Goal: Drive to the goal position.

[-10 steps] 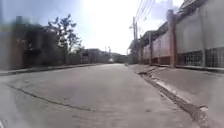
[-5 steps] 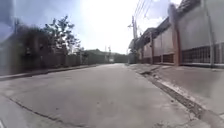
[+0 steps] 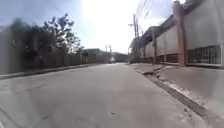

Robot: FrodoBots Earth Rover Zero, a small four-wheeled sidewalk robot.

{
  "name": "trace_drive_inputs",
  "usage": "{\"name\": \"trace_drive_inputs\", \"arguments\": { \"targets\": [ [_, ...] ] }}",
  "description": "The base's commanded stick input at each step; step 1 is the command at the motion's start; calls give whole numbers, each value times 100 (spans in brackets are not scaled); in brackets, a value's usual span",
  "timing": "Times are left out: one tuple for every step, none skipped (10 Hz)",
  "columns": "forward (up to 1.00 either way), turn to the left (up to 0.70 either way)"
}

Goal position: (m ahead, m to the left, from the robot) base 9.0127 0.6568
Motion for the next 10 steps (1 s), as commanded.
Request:
{"name": "trace_drive_inputs", "arguments": {
  "targets": [
    [70, 0],
    [70, 0],
    [70, 0],
    [70, 0],
    [70, -1],
    [70, -26],
    [70, -35],
    [70, -35],
    [70, -32],
    [70, -25]
  ]
}}
